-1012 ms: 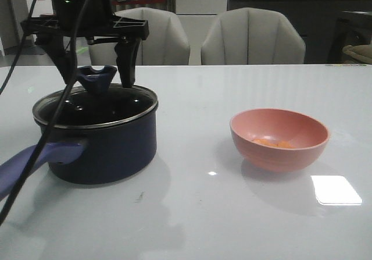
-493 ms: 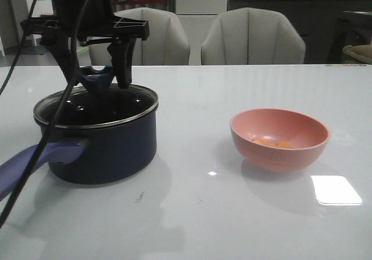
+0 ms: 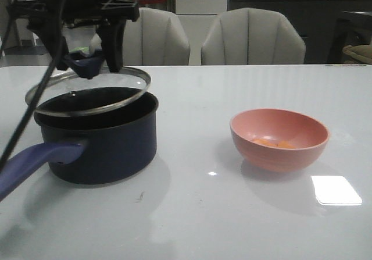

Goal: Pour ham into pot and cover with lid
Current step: 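Grasp the knob with the left gripper and lift the lid off the pot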

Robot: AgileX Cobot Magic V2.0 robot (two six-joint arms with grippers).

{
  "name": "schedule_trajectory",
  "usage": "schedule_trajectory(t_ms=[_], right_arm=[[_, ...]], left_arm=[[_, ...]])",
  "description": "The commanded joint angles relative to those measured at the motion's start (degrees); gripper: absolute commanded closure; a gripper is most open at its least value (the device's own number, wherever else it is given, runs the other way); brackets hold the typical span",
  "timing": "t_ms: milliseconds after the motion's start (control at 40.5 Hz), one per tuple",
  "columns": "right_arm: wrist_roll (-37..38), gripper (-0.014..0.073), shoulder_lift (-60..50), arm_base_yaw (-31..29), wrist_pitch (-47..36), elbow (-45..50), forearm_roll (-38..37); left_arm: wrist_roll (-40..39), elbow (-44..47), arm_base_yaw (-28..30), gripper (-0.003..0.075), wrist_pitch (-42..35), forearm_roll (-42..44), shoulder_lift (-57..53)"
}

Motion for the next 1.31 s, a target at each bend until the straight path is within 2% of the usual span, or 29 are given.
schedule_trajectory(t_ms=[0,271,518,617,962,1283], right_arm=[[-0.36,0.0447,-1.2,-0.39,-4.17,-0.28,-0.02],[-0.36,0.0447,-1.2,-0.39,-4.17,-0.28,-0.02],[-0.36,0.0447,-1.2,-0.39,-4.17,-0.28,-0.02],[-0.36,0.0447,-1.2,-0.39,-4.17,-0.28,-0.02],[-0.36,0.0447,-1.2,-0.39,-4.17,-0.28,-0.02],[-0.36,0.0447,-1.2,-0.39,-4.12,-0.28,-0.02]], left_arm=[[0.3,-1.82,1.89,0.039,-1.21,0.86,-6.11],[5.36,-0.85,9.54,0.039,0.65,1.85,-10.31],[9.01,6.02,20.77,0.0389,-0.38,1.47,-11.73],[10.42,9.78,23.51,0.039,-2.48,0.93,-11.73],[10.52,22.98,25.74,0.0389,-13.9,0.58,-11.09],[10.52,26.34,25.74,0.0386,-16.29,0.04,-9.12]])
